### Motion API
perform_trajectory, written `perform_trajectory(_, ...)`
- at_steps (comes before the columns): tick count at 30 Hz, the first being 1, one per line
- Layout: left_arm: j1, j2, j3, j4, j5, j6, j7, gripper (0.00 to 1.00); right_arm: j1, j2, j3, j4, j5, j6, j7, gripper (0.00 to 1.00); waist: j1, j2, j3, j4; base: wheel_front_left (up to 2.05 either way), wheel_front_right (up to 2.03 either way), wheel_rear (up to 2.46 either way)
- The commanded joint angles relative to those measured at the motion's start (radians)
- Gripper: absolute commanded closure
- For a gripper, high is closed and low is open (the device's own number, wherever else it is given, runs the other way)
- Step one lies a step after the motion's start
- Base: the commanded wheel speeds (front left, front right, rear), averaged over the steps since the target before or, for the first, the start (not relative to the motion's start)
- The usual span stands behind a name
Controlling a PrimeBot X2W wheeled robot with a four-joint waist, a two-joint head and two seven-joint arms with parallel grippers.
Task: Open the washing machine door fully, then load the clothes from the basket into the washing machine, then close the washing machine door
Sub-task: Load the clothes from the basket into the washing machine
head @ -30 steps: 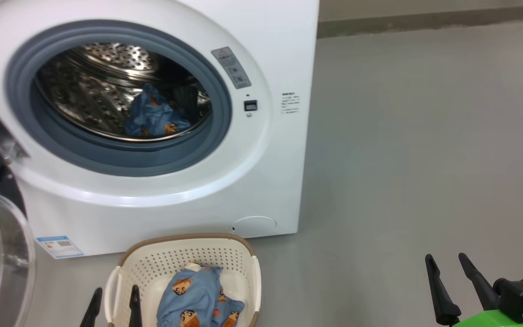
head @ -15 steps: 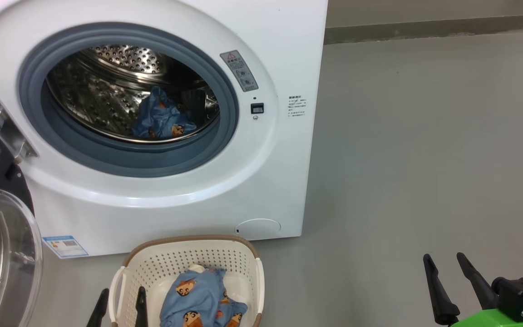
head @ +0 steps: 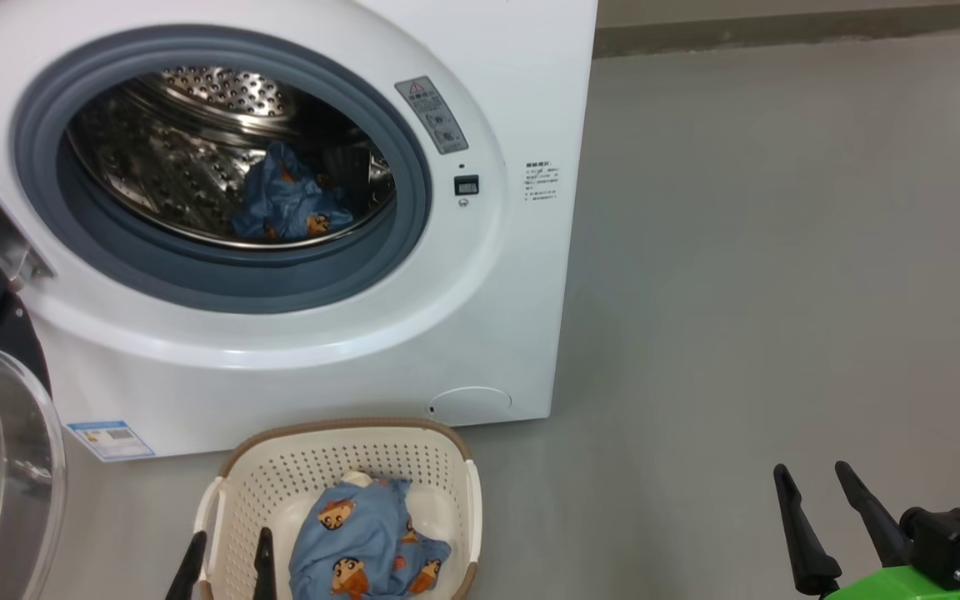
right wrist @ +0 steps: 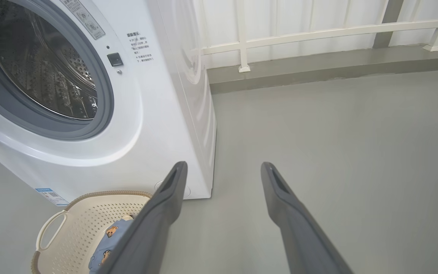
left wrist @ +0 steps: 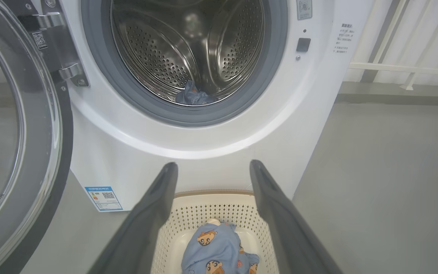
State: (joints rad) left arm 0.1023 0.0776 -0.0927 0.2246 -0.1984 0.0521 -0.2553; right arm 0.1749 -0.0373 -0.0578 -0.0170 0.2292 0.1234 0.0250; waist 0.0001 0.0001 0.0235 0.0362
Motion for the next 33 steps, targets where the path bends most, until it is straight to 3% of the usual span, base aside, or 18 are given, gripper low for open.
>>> perform_trajectory(1,-0.056,0.002,0.026,-0.001,-0.002,-0.007,0.001,0.0,-0.033,-0.013,0.027,-0.032,0.003,0.007,-0.007,0.0,-0.0001,-0.0001,0.022,-0.003,0.0,0.0,0.0)
perform_trajectory(10,-0.173,0.008,0.002,0.139,-0.036,-0.059,0.057,0.0,-0.09,-0.013,0.053,-0.056,0.003,0.007,-0.017,0.0,-0.0001,-0.0001,0.157,-0.038,0.0,0.0,0.0)
perform_trajectory(19,-0.45,0.016,-0.007,0.465,-0.085,-0.127,0.111,0.0,-0.185,-0.013,0.073,-0.073,0.012,0.007,-0.049,0.0,-0.0001,-0.0001,0.395,-0.106,0.0,0.0,0.0)
perform_trajectory(33,-0.844,0.053,-0.041,0.887,-0.109,-0.171,0.114,0.0,-0.331,-0.013,0.116,-0.067,0.044,0.007,-0.13,0.0,-0.0001,-0.0001,0.758,-0.192,0.0,0.0,0.0)
